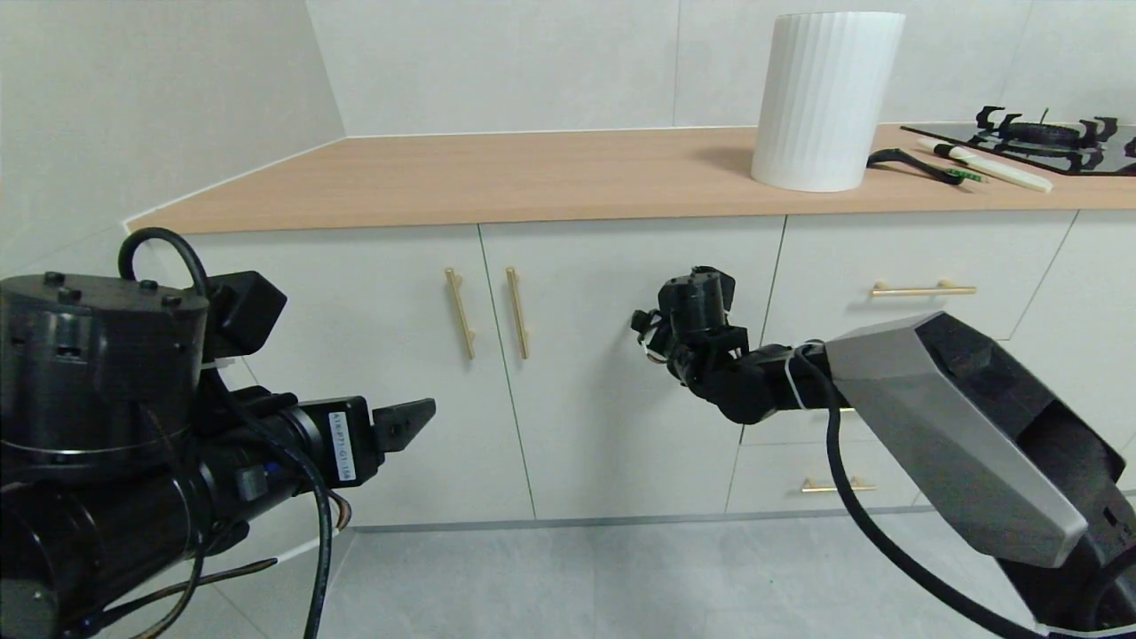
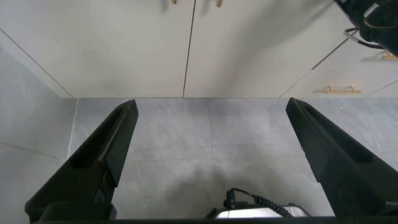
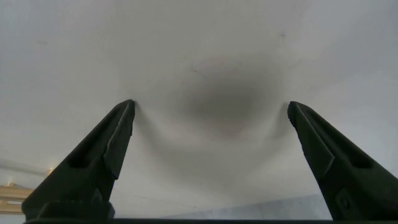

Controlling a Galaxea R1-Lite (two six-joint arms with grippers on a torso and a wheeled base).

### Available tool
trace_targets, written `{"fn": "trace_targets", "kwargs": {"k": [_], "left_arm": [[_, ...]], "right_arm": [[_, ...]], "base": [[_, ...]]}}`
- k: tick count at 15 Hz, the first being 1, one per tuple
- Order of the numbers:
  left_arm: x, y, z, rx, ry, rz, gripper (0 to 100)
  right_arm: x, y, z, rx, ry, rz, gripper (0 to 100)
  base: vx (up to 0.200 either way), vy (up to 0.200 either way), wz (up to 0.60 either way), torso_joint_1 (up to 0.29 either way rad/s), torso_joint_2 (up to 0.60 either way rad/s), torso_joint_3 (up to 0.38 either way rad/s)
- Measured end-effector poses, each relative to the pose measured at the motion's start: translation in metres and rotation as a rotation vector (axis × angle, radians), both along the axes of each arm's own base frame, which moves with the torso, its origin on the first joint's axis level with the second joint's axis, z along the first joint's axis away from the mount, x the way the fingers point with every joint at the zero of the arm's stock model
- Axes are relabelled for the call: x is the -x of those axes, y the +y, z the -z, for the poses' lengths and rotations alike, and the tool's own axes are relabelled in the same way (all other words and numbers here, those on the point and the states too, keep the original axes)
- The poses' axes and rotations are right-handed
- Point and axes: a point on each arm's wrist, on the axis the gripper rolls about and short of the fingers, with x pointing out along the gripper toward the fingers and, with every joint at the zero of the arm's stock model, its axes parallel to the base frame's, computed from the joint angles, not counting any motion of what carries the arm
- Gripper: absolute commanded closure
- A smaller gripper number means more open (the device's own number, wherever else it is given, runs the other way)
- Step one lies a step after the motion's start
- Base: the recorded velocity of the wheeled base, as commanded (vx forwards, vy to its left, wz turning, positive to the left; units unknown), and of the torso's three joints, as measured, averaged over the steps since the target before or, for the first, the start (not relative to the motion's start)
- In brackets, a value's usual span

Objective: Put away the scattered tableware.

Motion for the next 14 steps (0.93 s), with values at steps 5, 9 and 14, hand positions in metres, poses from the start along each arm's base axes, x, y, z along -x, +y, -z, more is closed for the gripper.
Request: {"fn": "trace_targets", "kwargs": {"k": [5,9,14], "left_arm": [[0.000,0.000,0.000,0.001,-0.002,0.000,0],[0.005,0.004,-0.005,0.014,-0.020,-0.001,0],[0.034,0.026,-0.019,0.081,-0.097,0.009,0]], "right_arm": [[0.080,-0.027,-0.013,0.005,0.194,-0.491,0],[0.139,-0.065,-0.055,0.045,0.088,-0.599,0],[0.216,-0.119,-0.101,0.100,-0.038,-0.524,0]], "base": [[0.000,0.000,0.00,0.000,0.00,0.000],[0.000,0.000,0.00,0.000,0.00,0.000],[0.000,0.000,0.00,0.000,0.00,0.000]]}}
